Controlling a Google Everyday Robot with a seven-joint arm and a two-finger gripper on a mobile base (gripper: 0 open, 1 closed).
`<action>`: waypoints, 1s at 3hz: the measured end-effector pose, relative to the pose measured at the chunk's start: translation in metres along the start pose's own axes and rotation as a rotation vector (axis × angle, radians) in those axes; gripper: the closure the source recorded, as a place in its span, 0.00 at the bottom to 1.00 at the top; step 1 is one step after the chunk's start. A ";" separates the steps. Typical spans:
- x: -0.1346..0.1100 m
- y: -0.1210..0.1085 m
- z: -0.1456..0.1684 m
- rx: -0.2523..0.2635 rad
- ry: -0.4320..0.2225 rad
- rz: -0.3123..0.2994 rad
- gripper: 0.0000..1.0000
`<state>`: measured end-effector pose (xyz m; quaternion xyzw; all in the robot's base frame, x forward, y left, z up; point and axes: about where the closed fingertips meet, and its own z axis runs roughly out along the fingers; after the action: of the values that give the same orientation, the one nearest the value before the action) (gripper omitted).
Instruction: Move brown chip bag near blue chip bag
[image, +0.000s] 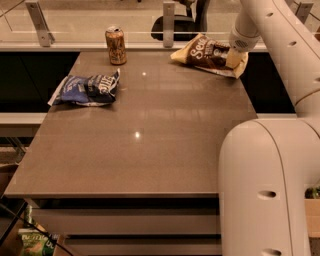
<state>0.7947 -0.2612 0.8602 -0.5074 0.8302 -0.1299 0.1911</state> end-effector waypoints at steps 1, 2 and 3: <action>0.000 0.004 -0.015 -0.004 -0.009 -0.004 1.00; -0.001 0.011 -0.043 -0.008 -0.030 -0.029 1.00; -0.001 0.016 -0.078 0.014 -0.063 -0.072 1.00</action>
Offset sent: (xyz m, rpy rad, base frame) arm -0.0645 0.0129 0.0680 0.0233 -0.0244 0.0760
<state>0.7476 -0.2512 0.9235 -0.5394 0.8039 -0.1266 0.2161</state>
